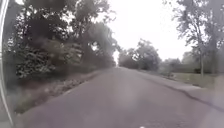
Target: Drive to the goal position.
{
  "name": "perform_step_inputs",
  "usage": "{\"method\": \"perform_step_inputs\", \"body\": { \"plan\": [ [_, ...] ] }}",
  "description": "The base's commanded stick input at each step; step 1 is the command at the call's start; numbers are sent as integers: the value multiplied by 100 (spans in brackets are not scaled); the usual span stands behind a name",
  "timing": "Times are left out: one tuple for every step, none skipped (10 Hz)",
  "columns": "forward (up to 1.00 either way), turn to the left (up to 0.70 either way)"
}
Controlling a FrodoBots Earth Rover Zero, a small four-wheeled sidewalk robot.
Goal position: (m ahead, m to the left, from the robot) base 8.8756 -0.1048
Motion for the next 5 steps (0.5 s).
{"method": "perform_step_inputs", "body": {
  "plan": [
    [70, 1],
    [70, 1],
    [70, 1],
    [70, 1],
    [70, 1]
  ]
}}
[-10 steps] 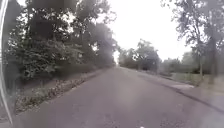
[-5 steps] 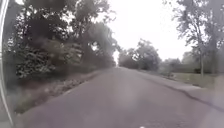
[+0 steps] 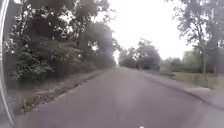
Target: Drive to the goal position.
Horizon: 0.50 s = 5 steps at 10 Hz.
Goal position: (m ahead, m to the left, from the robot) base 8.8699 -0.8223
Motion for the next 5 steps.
{"method": "perform_step_inputs", "body": {
  "plan": [
    [70, 1],
    [70, 1],
    [70, 1],
    [70, 1],
    [70, 1]
  ]
}}
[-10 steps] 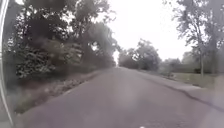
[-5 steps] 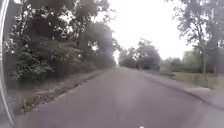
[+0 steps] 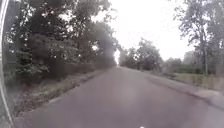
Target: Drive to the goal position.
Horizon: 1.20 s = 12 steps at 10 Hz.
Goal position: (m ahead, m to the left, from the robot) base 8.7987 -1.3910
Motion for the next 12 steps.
{"method": "perform_step_inputs", "body": {
  "plan": [
    [70, 1],
    [70, 1],
    [70, 1],
    [70, 1],
    [70, 1],
    [70, 1],
    [70, 0],
    [70, -1],
    [70, -2],
    [70, -1],
    [70, 1],
    [70, 1]
  ]
}}
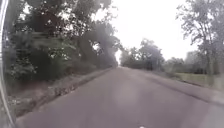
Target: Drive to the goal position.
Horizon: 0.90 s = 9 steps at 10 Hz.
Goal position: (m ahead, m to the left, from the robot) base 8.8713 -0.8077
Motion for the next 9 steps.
{"method": "perform_step_inputs", "body": {
  "plan": [
    [70, 1],
    [70, 1],
    [70, 1],
    [70, 1],
    [70, 1],
    [70, 1],
    [70, 1],
    [70, 1],
    [70, 1]
  ]
}}
